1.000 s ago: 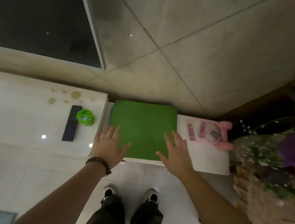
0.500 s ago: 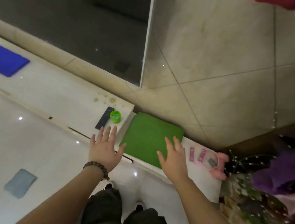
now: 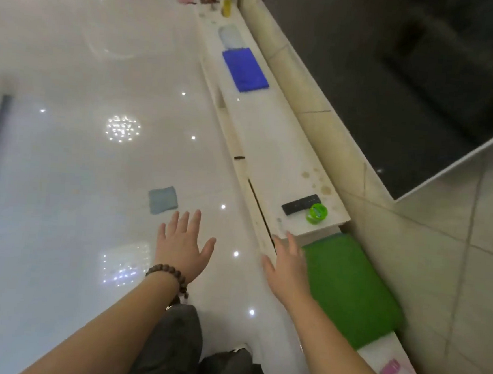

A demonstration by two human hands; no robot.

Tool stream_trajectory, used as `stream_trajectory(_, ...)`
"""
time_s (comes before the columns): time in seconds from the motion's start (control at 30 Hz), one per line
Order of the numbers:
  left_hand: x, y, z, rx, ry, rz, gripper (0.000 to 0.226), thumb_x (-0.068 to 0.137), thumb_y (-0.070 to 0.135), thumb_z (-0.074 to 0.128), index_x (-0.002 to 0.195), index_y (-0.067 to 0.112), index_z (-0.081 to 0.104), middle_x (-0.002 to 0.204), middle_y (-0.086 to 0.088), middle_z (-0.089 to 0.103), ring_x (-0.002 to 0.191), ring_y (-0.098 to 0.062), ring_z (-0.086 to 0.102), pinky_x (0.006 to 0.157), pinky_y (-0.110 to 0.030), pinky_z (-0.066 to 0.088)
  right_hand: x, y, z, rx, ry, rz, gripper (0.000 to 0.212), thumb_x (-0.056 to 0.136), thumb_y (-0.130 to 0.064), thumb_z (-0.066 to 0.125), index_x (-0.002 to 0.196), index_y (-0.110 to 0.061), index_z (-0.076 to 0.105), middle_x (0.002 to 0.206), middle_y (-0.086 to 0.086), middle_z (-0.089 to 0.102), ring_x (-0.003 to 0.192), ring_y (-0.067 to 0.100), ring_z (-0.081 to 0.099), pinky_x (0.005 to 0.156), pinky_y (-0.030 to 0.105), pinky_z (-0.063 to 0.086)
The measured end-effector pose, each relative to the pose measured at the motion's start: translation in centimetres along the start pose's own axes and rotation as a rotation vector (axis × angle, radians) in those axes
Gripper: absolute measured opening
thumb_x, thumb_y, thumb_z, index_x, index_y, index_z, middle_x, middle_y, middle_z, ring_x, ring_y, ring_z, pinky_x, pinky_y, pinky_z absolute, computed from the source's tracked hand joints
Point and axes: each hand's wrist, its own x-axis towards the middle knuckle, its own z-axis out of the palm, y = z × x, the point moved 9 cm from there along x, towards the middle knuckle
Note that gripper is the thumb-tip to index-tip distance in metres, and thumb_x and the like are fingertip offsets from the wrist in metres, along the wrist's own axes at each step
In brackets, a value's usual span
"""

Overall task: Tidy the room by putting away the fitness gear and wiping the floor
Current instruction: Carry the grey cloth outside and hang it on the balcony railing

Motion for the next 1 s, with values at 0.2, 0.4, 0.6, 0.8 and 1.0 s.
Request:
stream_trajectory(0.2, -2.7, -11.4, -2.2, -0.082, 0.044, -0.24, 0.071, 0.096, 0.056, 0.026, 0.154, 0.019, 0.007, 0.16, -0.005, 0.014, 0.148, -0.023, 0.003, 0.12, -0.046, 0.007, 1.8, -10.7, 4.5, -0.078, -0.099, -0.209, 0.054, 0.098, -0.04, 0.041, 0.147, -0.021, 0.028, 0.157, 0.008, 0.013, 0.144, 0.025, 0.01, 0.118, 0.042, 0.013)
stream_trajectory(0.4, -3.4, -21.4, -3.4, -0.183, 0.074, -0.352, 0.07, 0.097, 0.053, 0.029, 0.154, 0.019, 0.007, 0.16, -0.006, 0.013, 0.148, -0.023, 0.001, 0.12, -0.045, 0.005, 2.9, -20.9, 9.5, -0.123, -0.165, -0.304, 0.052, 0.099, -0.038, 0.04, 0.147, -0.022, 0.028, 0.158, 0.006, 0.011, 0.145, 0.024, 0.008, 0.118, 0.042, 0.013)
stream_trajectory(0.6, -1.4, -32.2, -4.3, -0.197, 0.035, -0.373, 0.068, 0.098, 0.053, 0.026, 0.153, 0.02, 0.007, 0.161, -0.006, 0.011, 0.148, -0.023, 0.0, 0.12, -0.045, 0.004, 4.2, -31.1, 15.3, -0.126, -0.188, -0.294, 0.051, 0.1, -0.038, 0.04, 0.147, -0.022, 0.029, 0.158, 0.006, 0.011, 0.145, 0.023, 0.006, 0.118, 0.042, 0.012)
stream_trajectory(0.8, 2.3, -38.8, -5.4, -0.187, -0.016, -0.313, 0.068, 0.098, 0.054, 0.025, 0.154, 0.02, 0.006, 0.161, -0.005, 0.01, 0.148, -0.022, -0.001, 0.12, -0.045, 0.004, 6.1, -38.4, 19.2, -0.118, -0.186, -0.266, 0.05, 0.1, -0.036, 0.04, 0.146, -0.022, 0.03, 0.158, 0.007, 0.011, 0.145, 0.023, 0.007, 0.118, 0.042, 0.011)
stream_trajectory(1.0, 6.3, -41.5, -6.0, -0.194, -0.035, -0.249, 0.068, 0.098, 0.054, 0.025, 0.154, 0.02, 0.006, 0.161, -0.005, 0.009, 0.148, -0.022, -0.001, 0.12, -0.044, 0.002, 8.7, -40.8, 20.3, -0.129, -0.169, -0.207, 0.049, 0.099, -0.033, 0.042, 0.146, -0.021, 0.031, 0.158, 0.008, 0.011, 0.145, 0.024, 0.008, 0.118, 0.043, 0.013)
